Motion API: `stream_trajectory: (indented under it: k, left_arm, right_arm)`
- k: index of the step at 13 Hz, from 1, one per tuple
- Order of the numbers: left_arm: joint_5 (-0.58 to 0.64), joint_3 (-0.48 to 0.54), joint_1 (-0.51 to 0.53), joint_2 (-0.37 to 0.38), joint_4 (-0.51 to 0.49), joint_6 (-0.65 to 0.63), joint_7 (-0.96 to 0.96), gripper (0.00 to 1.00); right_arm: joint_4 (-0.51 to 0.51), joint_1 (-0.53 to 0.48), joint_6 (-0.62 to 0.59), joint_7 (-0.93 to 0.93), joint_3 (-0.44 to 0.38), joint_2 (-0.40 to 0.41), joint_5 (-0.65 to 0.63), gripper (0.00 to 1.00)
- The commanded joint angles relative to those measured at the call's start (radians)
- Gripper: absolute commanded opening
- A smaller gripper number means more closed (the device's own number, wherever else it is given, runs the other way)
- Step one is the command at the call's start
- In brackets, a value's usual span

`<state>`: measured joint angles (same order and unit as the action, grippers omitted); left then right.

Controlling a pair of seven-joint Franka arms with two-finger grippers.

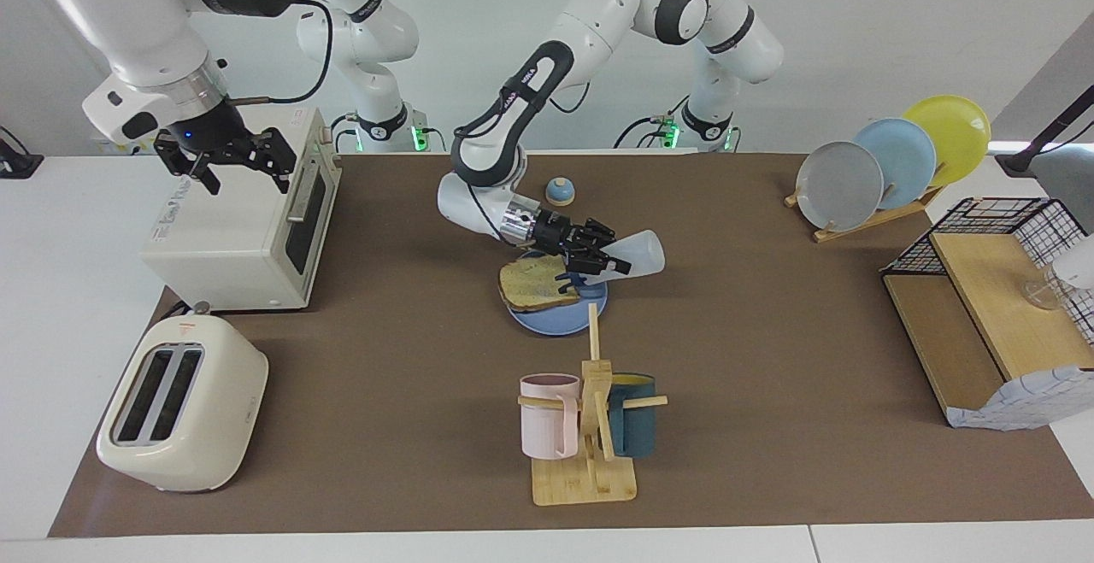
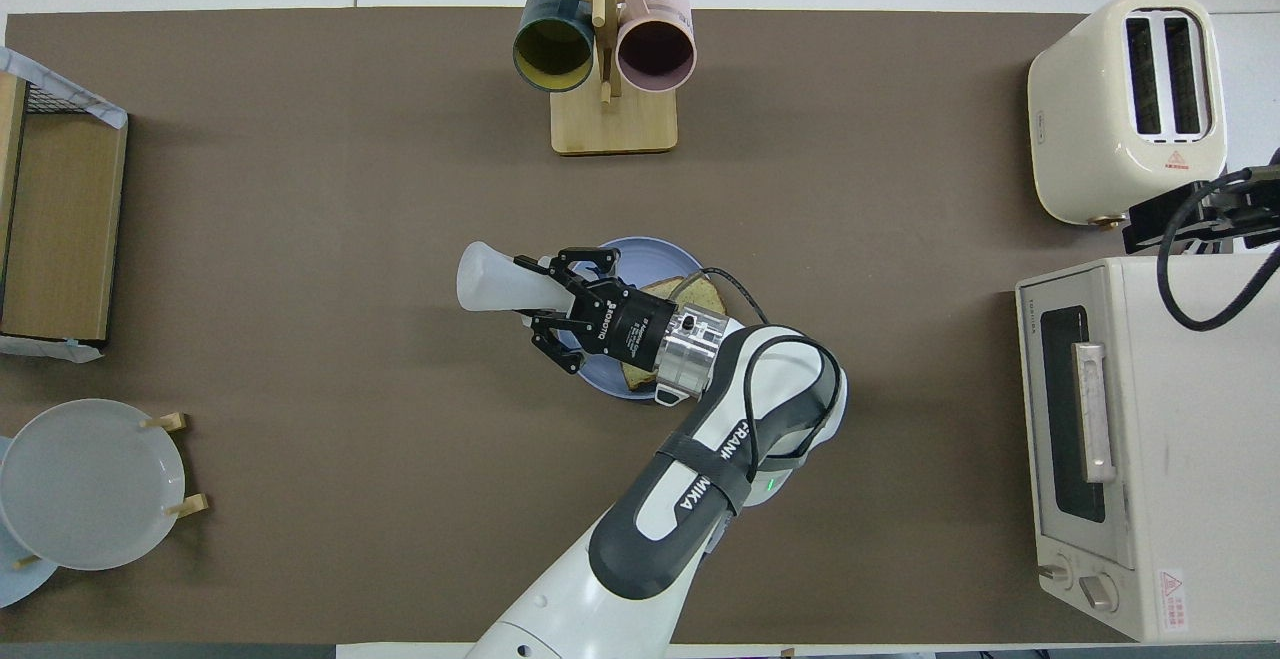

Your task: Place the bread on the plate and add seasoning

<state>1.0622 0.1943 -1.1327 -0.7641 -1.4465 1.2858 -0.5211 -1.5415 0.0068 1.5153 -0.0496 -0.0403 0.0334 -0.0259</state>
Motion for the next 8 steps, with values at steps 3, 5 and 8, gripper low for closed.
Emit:
stream_trajectory:
  k: [3, 5, 8]
  left_arm:
    - [-0.024, 0.000, -0.097, 0.009, -0.005, -0.019, 0.018, 0.00]
    - [-0.047, 0.004, -0.122, 0.011, 0.000, -0.040, 0.019, 0.00]
    - [-0.036, 0.004, -0.081, 0.008, -0.003, -0.007, 0.021, 0.00]
  right_arm:
    - [-0.025, -0.011, 0.008, -0.021, 0.007, -0.021, 0.000, 1.00]
    - [-0.025, -0.011, 0.008, -0.021, 0.007, -0.021, 0.000, 1.00]
    - [-0.025, -0.011, 0.008, -0.021, 0.007, -0.021, 0.000, 1.00]
